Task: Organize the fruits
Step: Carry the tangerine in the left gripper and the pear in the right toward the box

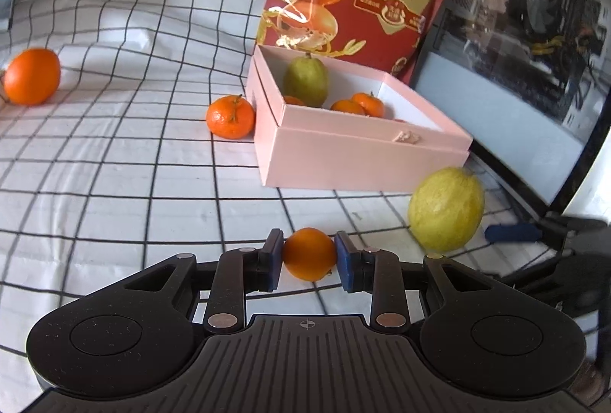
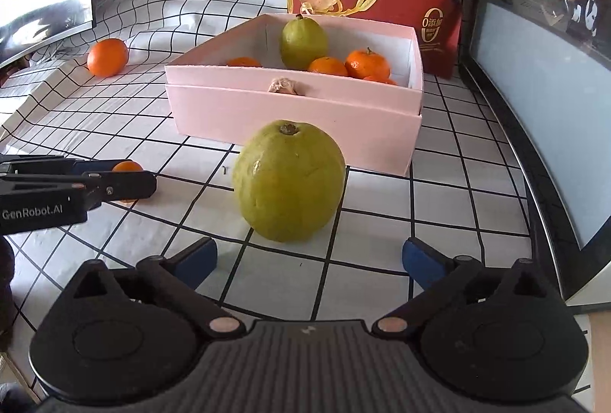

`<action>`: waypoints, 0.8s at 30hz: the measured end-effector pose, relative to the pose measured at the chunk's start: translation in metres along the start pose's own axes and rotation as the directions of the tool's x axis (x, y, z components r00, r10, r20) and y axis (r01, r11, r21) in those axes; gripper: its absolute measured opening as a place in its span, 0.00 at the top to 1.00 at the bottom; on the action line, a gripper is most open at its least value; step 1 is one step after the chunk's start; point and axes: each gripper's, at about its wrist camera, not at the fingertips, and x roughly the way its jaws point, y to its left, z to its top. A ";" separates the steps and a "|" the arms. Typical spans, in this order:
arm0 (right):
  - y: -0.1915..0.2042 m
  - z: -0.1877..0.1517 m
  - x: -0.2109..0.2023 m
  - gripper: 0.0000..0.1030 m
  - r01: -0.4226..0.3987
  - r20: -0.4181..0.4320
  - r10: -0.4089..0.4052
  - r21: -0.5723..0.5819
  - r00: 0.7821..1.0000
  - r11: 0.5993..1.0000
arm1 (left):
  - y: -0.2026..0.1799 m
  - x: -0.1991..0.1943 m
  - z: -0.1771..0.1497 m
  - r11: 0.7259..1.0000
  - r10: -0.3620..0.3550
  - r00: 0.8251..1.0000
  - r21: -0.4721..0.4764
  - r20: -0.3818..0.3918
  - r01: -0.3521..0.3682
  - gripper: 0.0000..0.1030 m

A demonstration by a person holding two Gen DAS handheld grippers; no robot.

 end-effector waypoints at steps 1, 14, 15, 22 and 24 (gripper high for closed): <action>0.000 -0.001 -0.001 0.00 0.002 0.000 -0.002 0.002 1.000 1.000 | 0.000 0.000 0.000 1.000 -0.012 1.000 -0.012 0.009 0.012 0.68; -0.002 -0.002 -0.006 0.05 -0.040 0.000 0.040 0.004 0.999 0.999 | -0.003 -0.001 -0.003 0.999 -0.046 0.999 -0.018 0.029 0.046 0.68; -0.001 -0.001 -0.007 0.06 -0.046 0.009 0.046 0.010 0.999 0.999 | -0.001 0.001 -0.003 0.998 -0.053 0.998 -0.027 0.021 0.054 0.68; 0.007 0.021 0.003 0.07 -0.019 0.062 0.018 0.014 0.998 1.000 | 0.001 -0.001 -0.004 0.997 -0.058 0.998 -0.042 0.024 0.059 0.68; 0.006 0.024 0.011 0.11 -0.006 0.059 0.005 0.027 0.998 1.000 | 0.000 -0.001 -0.004 0.997 -0.058 0.998 -0.043 0.026 0.059 0.68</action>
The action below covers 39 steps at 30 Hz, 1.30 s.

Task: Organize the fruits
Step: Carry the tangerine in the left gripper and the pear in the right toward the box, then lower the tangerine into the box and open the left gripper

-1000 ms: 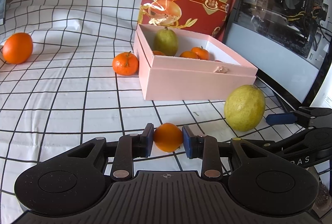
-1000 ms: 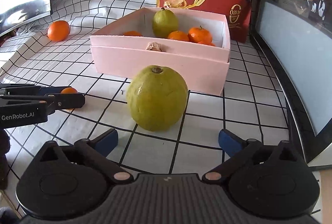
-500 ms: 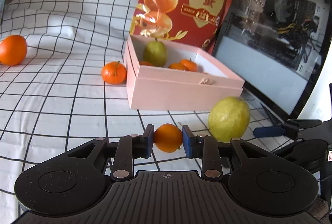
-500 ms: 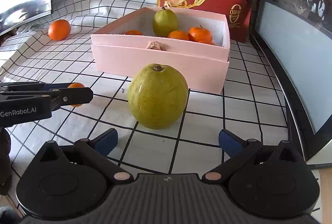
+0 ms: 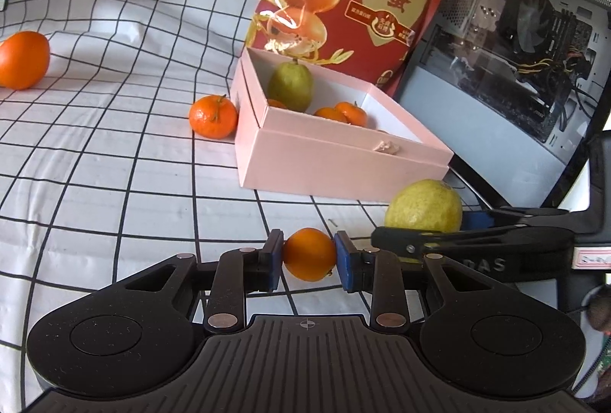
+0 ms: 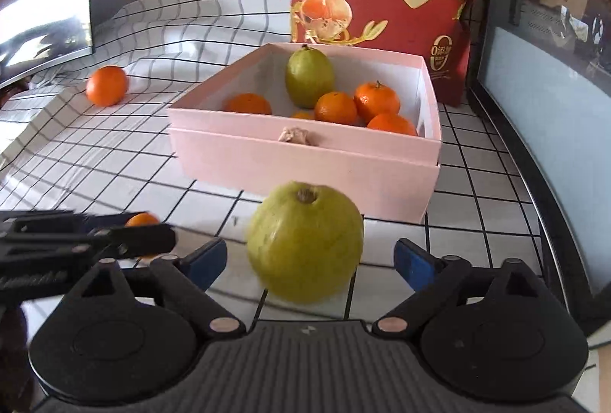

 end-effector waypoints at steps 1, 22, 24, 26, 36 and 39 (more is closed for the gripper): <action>-0.002 0.001 0.003 0.13 0.003 -0.006 -0.003 0.013 1.000 1.000 | 0.000 0.000 0.000 1.000 -0.001 1.000 -0.001 -0.001 0.001 0.68; 0.002 0.000 -0.009 0.41 -0.031 -0.037 0.031 -0.002 0.999 1.000 | -0.011 0.002 0.010 1.000 0.005 0.998 0.025 -0.062 -0.004 0.68; 0.000 0.005 -0.016 0.41 -0.039 -0.031 0.040 0.016 0.999 0.999 | -0.017 -0.005 0.026 0.999 -0.020 0.998 0.026 -0.051 0.022 0.68; -0.002 0.018 -0.028 0.41 -0.038 0.004 0.038 0.033 0.999 0.999 | -0.027 -0.013 0.053 0.998 -0.031 0.999 0.049 -0.016 0.032 0.68; 0.010 0.148 -0.105 0.41 0.080 0.300 -0.077 0.002 0.951 0.997 | -0.051 -0.009 0.178 0.996 0.005 0.996 0.084 0.088 -0.012 0.67; 0.006 0.177 -0.112 0.41 0.080 0.312 -0.083 0.025 0.946 0.997 | -0.048 0.008 0.188 0.997 0.035 0.998 0.070 0.060 -0.039 0.67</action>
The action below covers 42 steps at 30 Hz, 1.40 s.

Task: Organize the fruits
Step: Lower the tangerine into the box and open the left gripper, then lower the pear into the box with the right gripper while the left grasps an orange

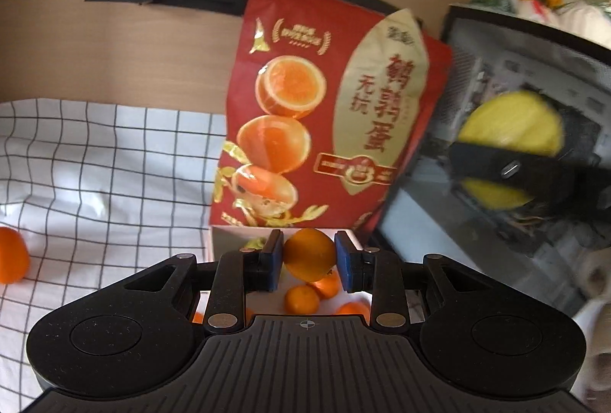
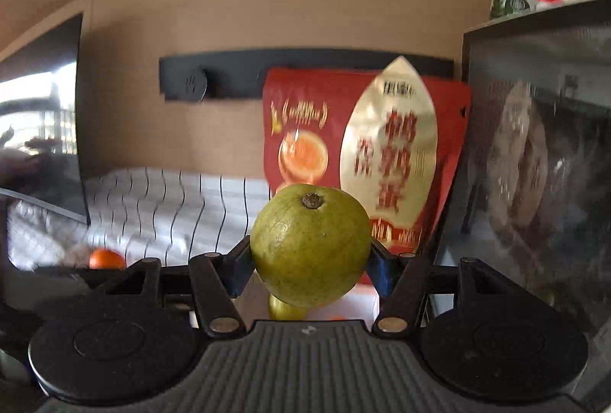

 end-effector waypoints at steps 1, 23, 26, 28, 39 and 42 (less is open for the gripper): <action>-0.002 0.007 0.002 0.41 0.001 -0.001 -0.001 0.012 1.000 1.000 | -0.001 0.007 0.001 1.000 0.020 1.000 0.016 -0.010 -0.020 0.67; -0.004 0.000 0.036 0.42 0.023 -0.117 -0.021 0.020 0.993 1.000 | 0.017 0.094 -0.037 0.998 -0.032 0.972 -0.053 -0.233 0.020 0.67; -0.009 -0.004 0.042 0.41 0.028 -0.137 -0.023 0.041 0.990 0.999 | 0.036 0.072 -0.026 0.996 -0.035 0.987 -0.081 -0.156 0.022 0.67; -0.013 -0.007 0.046 0.41 0.027 -0.156 -0.017 0.065 0.988 0.997 | 0.052 0.052 -0.025 0.997 -0.008 0.995 -0.074 -0.099 0.001 0.67; -0.012 -0.049 0.122 0.41 0.050 -0.365 0.003 0.136 0.931 0.989 | 0.178 -0.018 -0.028 0.938 0.288 0.958 -0.201 -0.005 -0.283 0.67; 0.001 -0.067 0.151 0.41 0.035 -0.421 0.036 0.160 0.906 0.987 | 0.206 -0.030 -0.028 0.922 0.344 0.939 -0.191 0.010 -0.336 0.67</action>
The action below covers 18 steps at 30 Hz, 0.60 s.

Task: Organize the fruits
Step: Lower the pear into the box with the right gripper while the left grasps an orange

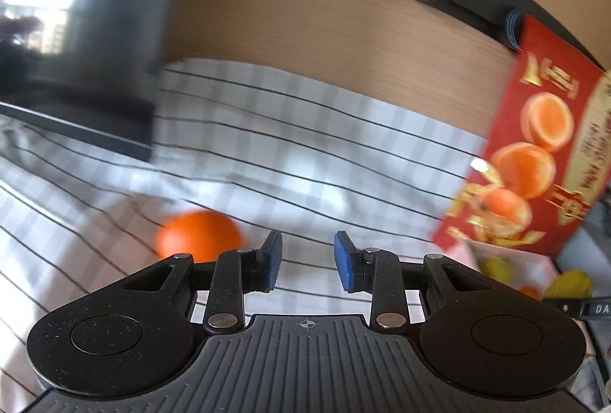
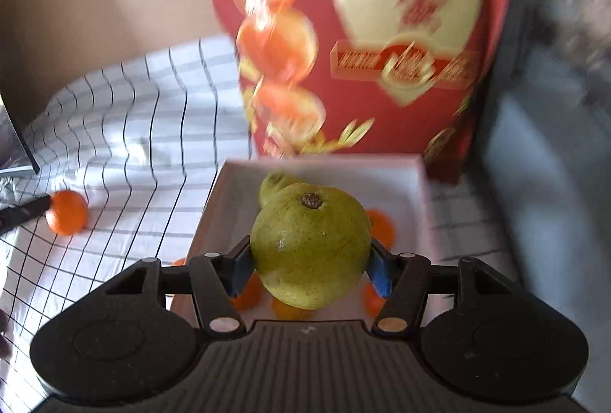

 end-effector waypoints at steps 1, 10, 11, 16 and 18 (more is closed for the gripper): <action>0.004 -0.001 0.011 0.41 -0.002 -0.017 0.002 0.002 1.000 1.000 | 0.011 -0.001 0.001 1.000 0.013 1.000 -0.007 0.008 -0.013 0.67; 0.027 -0.003 0.063 0.39 0.056 -0.071 -0.058 -0.032 0.996 0.998 | 0.084 0.003 -0.004 0.990 0.025 1.000 -0.140 0.016 -0.022 0.67; 0.029 -0.002 0.062 0.37 0.044 -0.069 -0.047 -0.038 0.996 0.998 | 0.087 0.005 -0.004 0.987 0.019 1.000 -0.159 0.024 -0.015 0.67; 0.043 0.000 0.034 0.34 0.034 0.007 -0.034 -0.090 0.999 0.995 | 0.090 0.026 0.005 0.981 0.024 0.998 -0.196 0.057 -0.012 0.67; 0.050 -0.003 0.018 0.32 0.030 0.049 -0.025 -0.121 0.999 0.992 | 0.091 0.042 0.009 0.980 0.038 0.999 -0.197 0.029 -0.032 0.67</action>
